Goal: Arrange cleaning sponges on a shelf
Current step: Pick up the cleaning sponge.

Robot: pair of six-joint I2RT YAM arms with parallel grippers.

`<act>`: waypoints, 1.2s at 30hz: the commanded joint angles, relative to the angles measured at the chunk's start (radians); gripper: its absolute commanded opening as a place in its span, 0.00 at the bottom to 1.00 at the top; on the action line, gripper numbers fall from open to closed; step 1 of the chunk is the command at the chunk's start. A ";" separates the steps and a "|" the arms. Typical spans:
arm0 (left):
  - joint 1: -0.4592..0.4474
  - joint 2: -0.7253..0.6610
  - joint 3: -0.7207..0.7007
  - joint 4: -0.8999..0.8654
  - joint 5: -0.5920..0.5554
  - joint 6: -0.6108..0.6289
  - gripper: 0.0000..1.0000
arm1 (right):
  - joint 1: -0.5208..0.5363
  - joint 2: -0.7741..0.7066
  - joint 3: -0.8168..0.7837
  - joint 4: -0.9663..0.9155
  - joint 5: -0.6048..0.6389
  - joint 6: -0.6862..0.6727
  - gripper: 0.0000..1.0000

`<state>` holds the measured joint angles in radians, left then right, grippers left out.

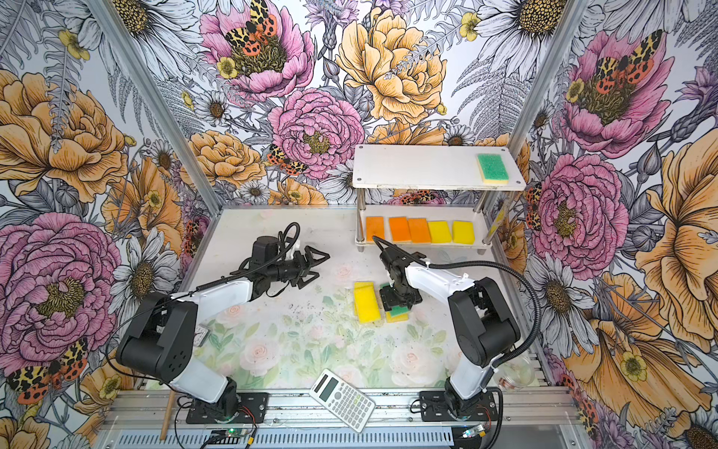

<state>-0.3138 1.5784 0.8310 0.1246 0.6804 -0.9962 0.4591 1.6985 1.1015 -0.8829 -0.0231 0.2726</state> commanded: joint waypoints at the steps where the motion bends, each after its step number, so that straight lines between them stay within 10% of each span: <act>1: 0.008 -0.021 -0.017 0.009 -0.021 0.007 0.99 | 0.006 -0.009 0.017 0.019 0.029 0.008 0.70; 36: 0.010 0.006 0.006 0.009 -0.008 0.014 0.99 | -0.115 -0.196 0.071 -0.057 -0.059 0.034 0.56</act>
<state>-0.3107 1.5784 0.8246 0.1242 0.6804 -0.9962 0.3515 1.5459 1.1164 -0.9012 -0.0757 0.2989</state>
